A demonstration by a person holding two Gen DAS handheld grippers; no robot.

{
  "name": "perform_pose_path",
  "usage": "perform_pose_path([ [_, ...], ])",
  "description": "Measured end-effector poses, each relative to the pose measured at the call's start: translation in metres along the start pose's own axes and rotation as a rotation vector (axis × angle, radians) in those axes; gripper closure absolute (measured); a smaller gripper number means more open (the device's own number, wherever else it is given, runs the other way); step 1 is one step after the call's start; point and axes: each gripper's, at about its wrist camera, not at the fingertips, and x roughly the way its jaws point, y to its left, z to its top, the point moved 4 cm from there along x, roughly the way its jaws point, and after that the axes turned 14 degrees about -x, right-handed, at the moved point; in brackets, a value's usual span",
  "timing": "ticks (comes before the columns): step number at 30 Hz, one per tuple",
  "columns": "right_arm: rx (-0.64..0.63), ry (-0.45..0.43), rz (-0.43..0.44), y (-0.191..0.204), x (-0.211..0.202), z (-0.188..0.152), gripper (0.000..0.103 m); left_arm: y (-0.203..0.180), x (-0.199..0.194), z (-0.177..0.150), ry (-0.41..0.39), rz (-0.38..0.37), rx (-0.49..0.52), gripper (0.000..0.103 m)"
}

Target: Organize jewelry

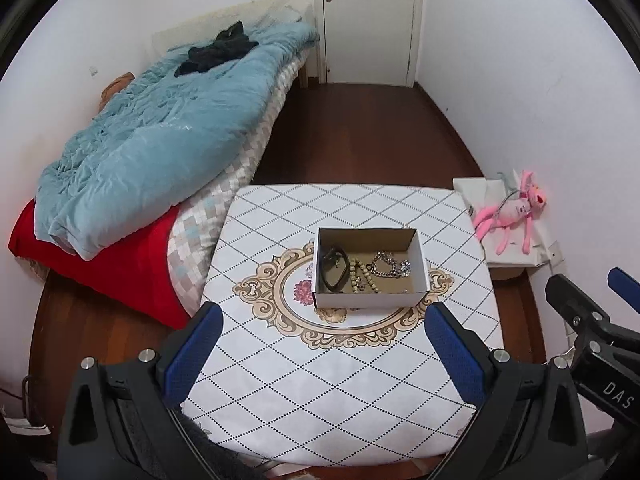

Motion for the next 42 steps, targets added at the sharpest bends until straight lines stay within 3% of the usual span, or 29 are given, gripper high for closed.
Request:
perform_pose_path([
  [5,-0.009,0.049,0.011,0.002,0.033,0.009,0.0,-0.003,0.027,0.001,0.057,0.023,0.01,0.0],
  [15,-0.02,0.134,0.042,0.006,0.074,0.01,0.0,0.002,0.054,0.009,0.083,0.063,-0.007,0.0],
  [42,-0.046,0.172,0.058,0.018,0.088,0.013,0.0,0.013,0.065,0.009,0.102,0.064,-0.002,0.0],
])
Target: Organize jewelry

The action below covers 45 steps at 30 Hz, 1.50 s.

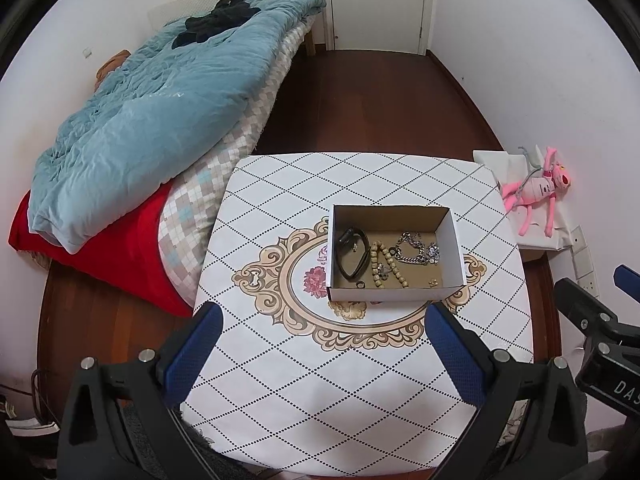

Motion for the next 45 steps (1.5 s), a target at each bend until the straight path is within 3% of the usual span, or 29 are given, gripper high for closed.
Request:
perform_pose_path([
  [45,-0.003,0.011,0.007,0.008,0.006,-0.003,0.0,0.01,-0.002,0.001,-0.025,0.008,-0.019,0.0],
])
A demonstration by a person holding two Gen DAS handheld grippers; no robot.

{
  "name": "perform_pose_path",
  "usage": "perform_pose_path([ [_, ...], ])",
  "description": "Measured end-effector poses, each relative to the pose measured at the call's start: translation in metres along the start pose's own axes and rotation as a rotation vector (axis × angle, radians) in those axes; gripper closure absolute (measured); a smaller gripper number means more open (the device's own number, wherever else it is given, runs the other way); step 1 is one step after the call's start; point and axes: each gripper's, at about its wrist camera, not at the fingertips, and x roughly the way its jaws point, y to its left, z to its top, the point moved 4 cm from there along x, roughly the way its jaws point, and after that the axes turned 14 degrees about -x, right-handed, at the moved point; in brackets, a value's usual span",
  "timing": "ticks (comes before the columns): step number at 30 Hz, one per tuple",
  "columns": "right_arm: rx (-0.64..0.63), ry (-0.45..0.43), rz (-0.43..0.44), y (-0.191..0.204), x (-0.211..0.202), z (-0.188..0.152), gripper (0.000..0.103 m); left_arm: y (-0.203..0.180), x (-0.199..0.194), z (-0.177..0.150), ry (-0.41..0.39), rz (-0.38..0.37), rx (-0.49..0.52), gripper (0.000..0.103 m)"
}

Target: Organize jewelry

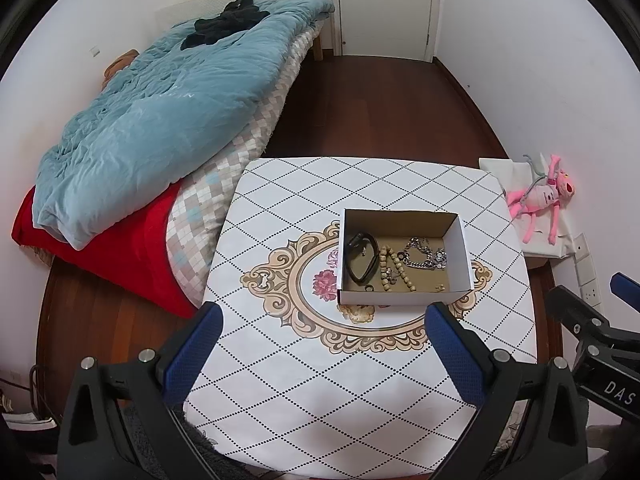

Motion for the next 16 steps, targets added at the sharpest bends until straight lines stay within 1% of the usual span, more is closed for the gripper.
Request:
perform_pose_path([
  [11,-0.002,-0.001,-0.001,-0.0006,-0.0004,0.0017,0.0,-0.0002,0.0,-0.0003,0.0,0.001,-0.002,0.0],
  [16,-0.003,-0.002,-0.002,-0.0007,-0.0017,0.0026,0.0,0.0004,-0.0035,-0.0005,-0.012,0.0,-0.002,0.0],
])
